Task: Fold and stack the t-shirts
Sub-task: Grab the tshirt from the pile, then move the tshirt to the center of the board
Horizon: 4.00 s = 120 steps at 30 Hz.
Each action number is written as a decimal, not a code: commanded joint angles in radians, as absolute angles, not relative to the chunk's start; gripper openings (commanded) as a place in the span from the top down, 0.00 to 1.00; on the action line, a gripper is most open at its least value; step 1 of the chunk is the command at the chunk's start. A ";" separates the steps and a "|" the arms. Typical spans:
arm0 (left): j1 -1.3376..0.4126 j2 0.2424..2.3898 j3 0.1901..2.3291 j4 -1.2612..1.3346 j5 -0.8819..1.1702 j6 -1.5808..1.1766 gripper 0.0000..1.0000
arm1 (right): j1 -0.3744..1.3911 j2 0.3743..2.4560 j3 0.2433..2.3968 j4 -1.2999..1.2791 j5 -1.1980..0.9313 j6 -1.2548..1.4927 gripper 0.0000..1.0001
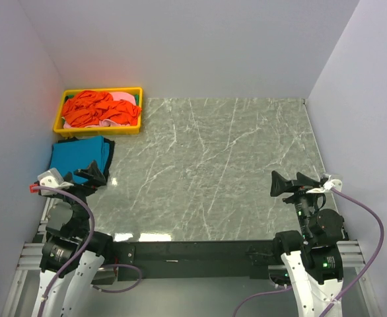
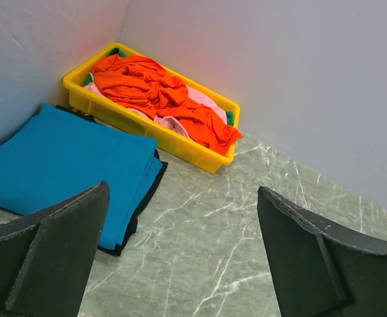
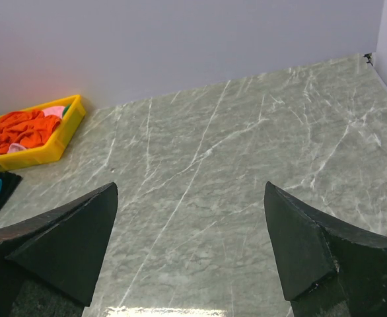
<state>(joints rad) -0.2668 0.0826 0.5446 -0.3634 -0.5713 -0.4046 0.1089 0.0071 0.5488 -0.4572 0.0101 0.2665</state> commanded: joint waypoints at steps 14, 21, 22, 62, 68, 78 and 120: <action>-0.261 0.901 0.835 -0.300 -0.365 -0.575 0.01 | 0.175 -0.046 0.538 -0.420 0.012 0.256 0.03; -0.175 1.375 1.185 -0.299 -0.322 -0.568 0.00 | 0.204 -0.058 0.540 -0.428 0.021 0.256 0.03; -0.154 1.425 1.224 -0.302 -0.290 -0.580 0.00 | 0.204 -0.057 0.540 -0.429 0.021 0.258 0.03; 0.225 2.145 1.804 0.126 -0.055 -0.584 0.99 | 0.213 0.080 0.555 -0.456 -0.020 0.255 0.02; 0.186 1.959 1.804 0.110 -0.031 -0.646 0.99 | 0.213 0.078 0.557 -0.449 -0.031 0.249 0.02; 0.025 1.711 1.812 0.057 -0.009 -0.548 1.00 | 0.213 0.049 0.569 -0.448 -0.054 0.249 0.02; -0.526 1.353 1.601 -0.279 0.003 -0.190 0.99 | 0.213 0.248 0.675 -0.535 -0.227 0.348 0.02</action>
<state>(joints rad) -0.5251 1.4220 1.5757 -0.3504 0.0784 -0.2478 0.2054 0.2264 0.6434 -0.5350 -0.1829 0.3328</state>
